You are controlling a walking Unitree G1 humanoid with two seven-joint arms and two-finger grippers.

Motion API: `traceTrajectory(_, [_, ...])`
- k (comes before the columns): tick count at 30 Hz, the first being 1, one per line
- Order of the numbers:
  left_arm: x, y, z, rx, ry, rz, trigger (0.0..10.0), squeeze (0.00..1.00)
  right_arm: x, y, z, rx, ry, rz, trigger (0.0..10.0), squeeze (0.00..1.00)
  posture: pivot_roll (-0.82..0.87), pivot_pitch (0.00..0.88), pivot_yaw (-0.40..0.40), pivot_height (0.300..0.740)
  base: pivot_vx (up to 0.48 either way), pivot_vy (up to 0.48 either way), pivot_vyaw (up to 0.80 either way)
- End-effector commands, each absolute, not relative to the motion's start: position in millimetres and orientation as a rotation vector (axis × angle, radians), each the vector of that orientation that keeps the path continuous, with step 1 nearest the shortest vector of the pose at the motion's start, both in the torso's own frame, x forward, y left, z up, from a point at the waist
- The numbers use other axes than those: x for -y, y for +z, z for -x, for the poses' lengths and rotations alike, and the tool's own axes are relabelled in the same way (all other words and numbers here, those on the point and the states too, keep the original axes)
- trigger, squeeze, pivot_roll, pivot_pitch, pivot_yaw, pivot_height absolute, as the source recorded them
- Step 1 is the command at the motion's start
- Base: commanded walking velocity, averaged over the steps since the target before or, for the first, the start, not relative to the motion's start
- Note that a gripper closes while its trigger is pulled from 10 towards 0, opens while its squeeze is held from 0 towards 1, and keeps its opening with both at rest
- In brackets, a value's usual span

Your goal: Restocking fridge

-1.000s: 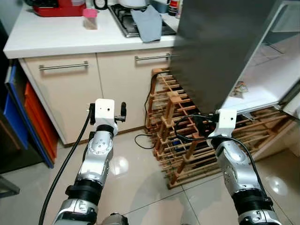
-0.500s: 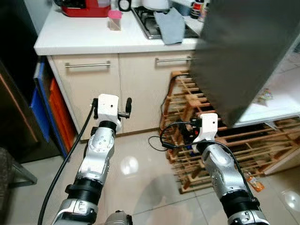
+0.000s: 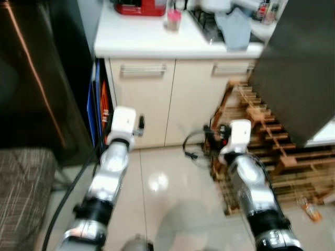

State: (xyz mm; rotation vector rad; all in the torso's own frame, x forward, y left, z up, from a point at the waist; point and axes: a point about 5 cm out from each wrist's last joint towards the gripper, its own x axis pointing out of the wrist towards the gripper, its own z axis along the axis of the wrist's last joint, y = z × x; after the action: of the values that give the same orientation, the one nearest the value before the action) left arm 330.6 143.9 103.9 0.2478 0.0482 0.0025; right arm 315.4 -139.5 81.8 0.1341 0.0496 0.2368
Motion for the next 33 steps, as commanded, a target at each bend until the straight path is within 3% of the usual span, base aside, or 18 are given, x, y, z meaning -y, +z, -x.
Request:
traceTrajectory(1, [-127.2,114.8,-335.9,-0.002,-0.067,-0.257,10.0,0.00,149.4,91.9,-320.2,0.000,0.224,-0.089,10.0,0.00,0.03,0.000,-0.027,0.740,0.000,0.000,0.43])
traceTrajectory(12, [-124.9,130.3,-342.1,0.067,-0.010,-0.205,10.0,0.00,158.7,129.5,-333.7,0.217,0.093,-0.003,10.0,0.00,0.04,0.000,-0.045,0.740,0.245,-0.389,0.42])
traceTrajectory(16, [-123.9,141.7,-345.7,0.109,-0.001,-0.170,10.0,0.00,169.6,132.6,-339.2,0.206,0.033,-0.051,10.0,0.00,0.05,0.000,-0.074,0.740,0.067,0.000,0.45])
traceTrajectory(19, [-121.2,160.5,-346.1,0.218,-0.032,-0.240,10.0,0.00,175.9,124.0,-341.3,0.148,0.001,-0.061,10.0,0.00,0.05,0.000,-0.092,0.740,0.000,0.000,0.00])
traceTrajectory(26, [-113.6,180.1,-341.5,0.330,-0.094,-0.317,10.0,0.00,191.3,134.2,-329.1,0.261,-0.140,-0.060,10.0,0.00,0.04,0.000,-0.079,0.740,0.000,0.000,0.00])
traceTrajectory(33, [-117.1,229.2,-347.4,0.508,-0.076,-0.264,10.0,0.00,186.5,186.9,-340.0,0.466,-0.106,0.017,10.0,0.00,0.02,0.000,-0.066,0.740,0.069,0.000,0.00])
